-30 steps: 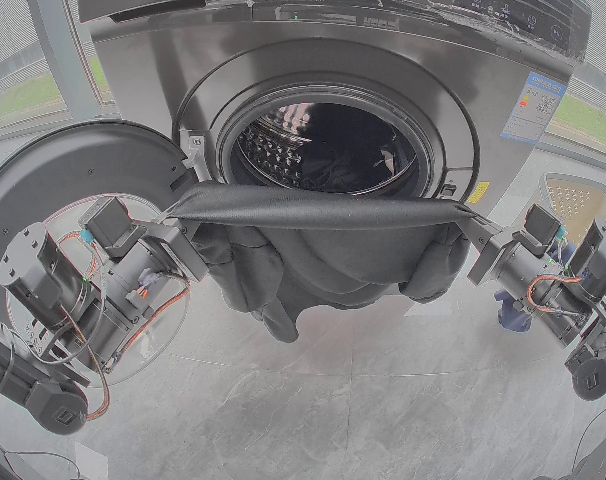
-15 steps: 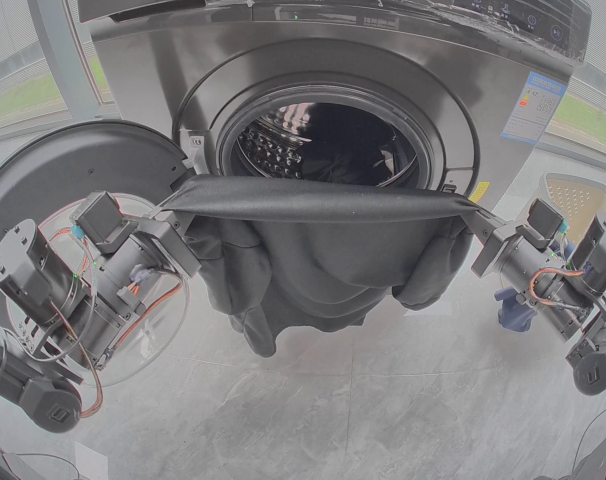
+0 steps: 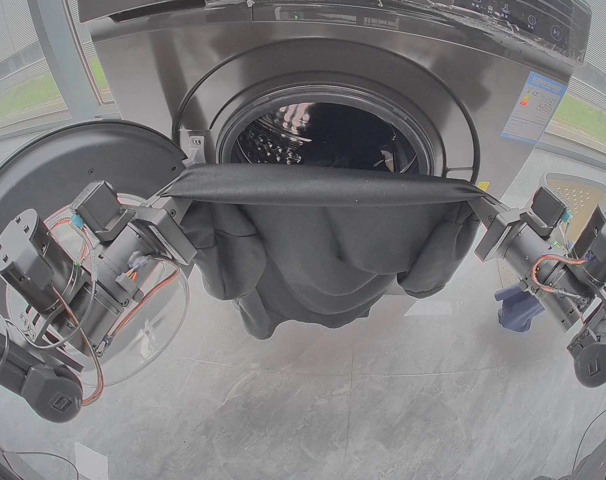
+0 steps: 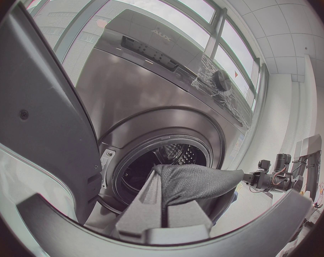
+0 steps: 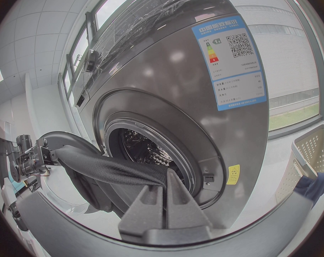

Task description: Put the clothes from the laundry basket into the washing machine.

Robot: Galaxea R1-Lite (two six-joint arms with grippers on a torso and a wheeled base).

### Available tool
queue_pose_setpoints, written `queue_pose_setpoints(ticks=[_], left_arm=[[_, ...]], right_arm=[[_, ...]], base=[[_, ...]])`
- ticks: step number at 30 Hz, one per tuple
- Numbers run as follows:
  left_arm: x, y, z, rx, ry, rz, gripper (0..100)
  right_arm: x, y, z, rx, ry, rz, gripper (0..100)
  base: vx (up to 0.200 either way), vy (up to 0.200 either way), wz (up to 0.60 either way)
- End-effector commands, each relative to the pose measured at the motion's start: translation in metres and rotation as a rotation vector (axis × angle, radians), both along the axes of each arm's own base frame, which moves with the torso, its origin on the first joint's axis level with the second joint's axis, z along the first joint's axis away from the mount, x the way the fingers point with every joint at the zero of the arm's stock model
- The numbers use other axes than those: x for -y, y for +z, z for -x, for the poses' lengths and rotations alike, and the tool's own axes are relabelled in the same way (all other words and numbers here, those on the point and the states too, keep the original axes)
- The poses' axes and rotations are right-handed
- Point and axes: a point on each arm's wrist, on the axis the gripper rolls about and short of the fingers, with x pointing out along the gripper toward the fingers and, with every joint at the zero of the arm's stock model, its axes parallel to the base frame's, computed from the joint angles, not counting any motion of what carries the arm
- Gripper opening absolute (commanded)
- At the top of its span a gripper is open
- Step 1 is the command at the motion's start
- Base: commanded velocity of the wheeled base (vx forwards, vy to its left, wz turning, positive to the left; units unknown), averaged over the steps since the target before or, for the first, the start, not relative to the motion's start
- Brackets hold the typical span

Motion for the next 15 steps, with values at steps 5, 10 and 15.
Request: queue_pose_setpoints(ticks=[5, 10, 15], left_arm=[[0.0, -0.001, 0.0, 0.0, 0.003, -0.005, 0], [0.003, -0.01, -0.003, -0.029, -0.001, -0.026, 0], [0.011, -0.015, -0.005, -0.031, -0.016, -0.061, 0]], right_arm=[[0.0, 0.01, 0.0, 0.044, -0.007, -0.002, 0], [0.002, 0.016, 0.006, 0.067, -0.003, -0.011, 0], [0.003, 0.021, 0.014, 0.078, 0.008, -0.017, 0]], base=[[0.0, 0.0, 0.0], [0.0, 0.0, 0.0], [0.0, 0.0, 0.0]])
